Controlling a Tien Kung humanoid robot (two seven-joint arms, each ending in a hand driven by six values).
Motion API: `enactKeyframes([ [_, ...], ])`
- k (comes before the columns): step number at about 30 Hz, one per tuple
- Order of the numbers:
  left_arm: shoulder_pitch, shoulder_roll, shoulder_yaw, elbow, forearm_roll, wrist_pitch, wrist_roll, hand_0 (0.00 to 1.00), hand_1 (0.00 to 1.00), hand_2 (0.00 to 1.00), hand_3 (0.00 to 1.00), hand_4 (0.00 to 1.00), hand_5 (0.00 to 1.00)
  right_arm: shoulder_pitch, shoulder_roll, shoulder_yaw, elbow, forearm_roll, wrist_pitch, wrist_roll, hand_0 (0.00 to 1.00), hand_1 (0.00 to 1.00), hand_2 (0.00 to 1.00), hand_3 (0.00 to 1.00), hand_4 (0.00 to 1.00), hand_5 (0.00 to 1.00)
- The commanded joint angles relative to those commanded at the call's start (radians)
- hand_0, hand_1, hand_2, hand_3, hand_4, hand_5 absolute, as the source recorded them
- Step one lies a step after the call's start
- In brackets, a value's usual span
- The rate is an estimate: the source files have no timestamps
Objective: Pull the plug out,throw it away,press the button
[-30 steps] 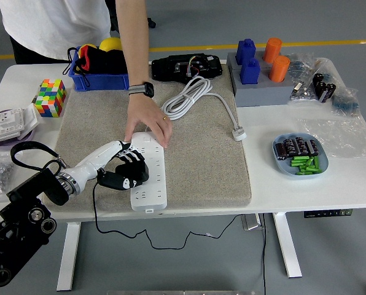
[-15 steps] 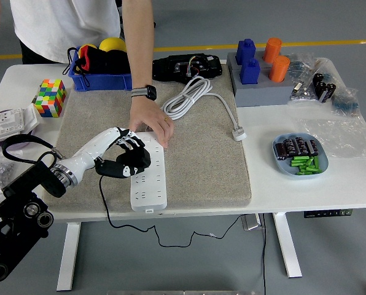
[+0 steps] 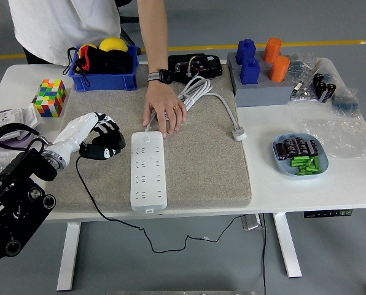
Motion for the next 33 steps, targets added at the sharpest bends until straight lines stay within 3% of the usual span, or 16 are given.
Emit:
enactKeyframes([
  [2,-0.005,-0.003,0.002,0.015,0.002,-0.009,0.007,0.615,0.439,0.406,0.538,0.622,0.002,0.001,0.001,0.000,0.000,0.001,0.000,0.001,0.703,0.675,0.660,0.618,0.716,0.493],
  [3,-0.006,-0.004,0.002,0.021,0.009,-0.013,0.011,0.669,0.577,0.509,0.589,0.765,0.002,0.001,0.001,-0.001,0.000,0.002,0.001,0.002,0.703,0.676,0.660,0.618,0.716,0.492],
  [8,-0.014,-0.003,-0.007,0.034,0.025,-0.015,0.018,0.669,0.577,0.509,0.589,0.765,0.002,0.001,0.000,-0.001,0.000,0.001,0.001,0.002,0.703,0.676,0.660,0.618,0.716,0.492],
  [9,-0.015,-0.003,-0.009,0.034,0.026,-0.014,0.018,0.782,0.776,0.722,0.768,0.786,0.002,0.001,0.000,-0.001,0.000,0.001,0.001,0.002,0.703,0.676,0.660,0.618,0.715,0.491],
  [14,-0.021,-0.001,-0.015,0.040,0.028,-0.025,0.026,0.782,0.776,0.722,0.768,0.786,0.002,-0.001,0.001,0.004,0.000,-0.001,0.000,0.000,0.703,0.676,0.660,0.618,0.715,0.491],
  [15,-0.021,0.000,-0.015,0.039,0.026,-0.029,0.028,0.839,0.876,0.857,0.852,0.821,0.002,-0.001,0.001,0.004,0.000,0.000,0.000,0.000,0.703,0.676,0.660,0.618,0.715,0.491],
  [23,-0.019,0.002,-0.017,0.021,0.010,-0.036,0.033,0.847,0.889,0.871,0.851,0.835,0.002,0.000,0.002,0.002,0.000,0.001,0.002,0.003,0.703,0.676,0.660,0.618,0.715,0.491],
  [26,-0.015,0.009,-0.011,-0.027,-0.017,-0.030,0.029,0.847,0.889,0.871,0.851,0.835,0.002,-0.002,0.001,0.002,0.000,0.001,0.001,0.001,0.703,0.676,0.660,0.618,0.715,0.491],
  [27,-0.015,0.011,-0.008,-0.045,-0.025,-0.031,0.029,0.716,0.721,0.690,0.828,0.837,0.002,-0.002,0.001,0.003,0.000,0.000,0.001,0.001,0.702,0.676,0.660,0.618,0.715,0.491],
  [32,-0.038,0.022,0.039,-0.127,-0.031,-0.081,0.077,0.716,0.721,0.690,0.828,0.837,0.002,-0.002,0.000,0.003,0.000,-0.001,0.000,0.000,0.702,0.676,0.660,0.618,0.715,0.491],
  [33,-0.046,0.024,0.052,-0.134,-0.024,-0.091,0.091,0.342,0.387,0.392,0.738,0.635,0.002,-0.002,0.000,0.004,0.000,0.000,0.000,0.001,0.703,0.676,0.660,0.618,0.715,0.491],
])
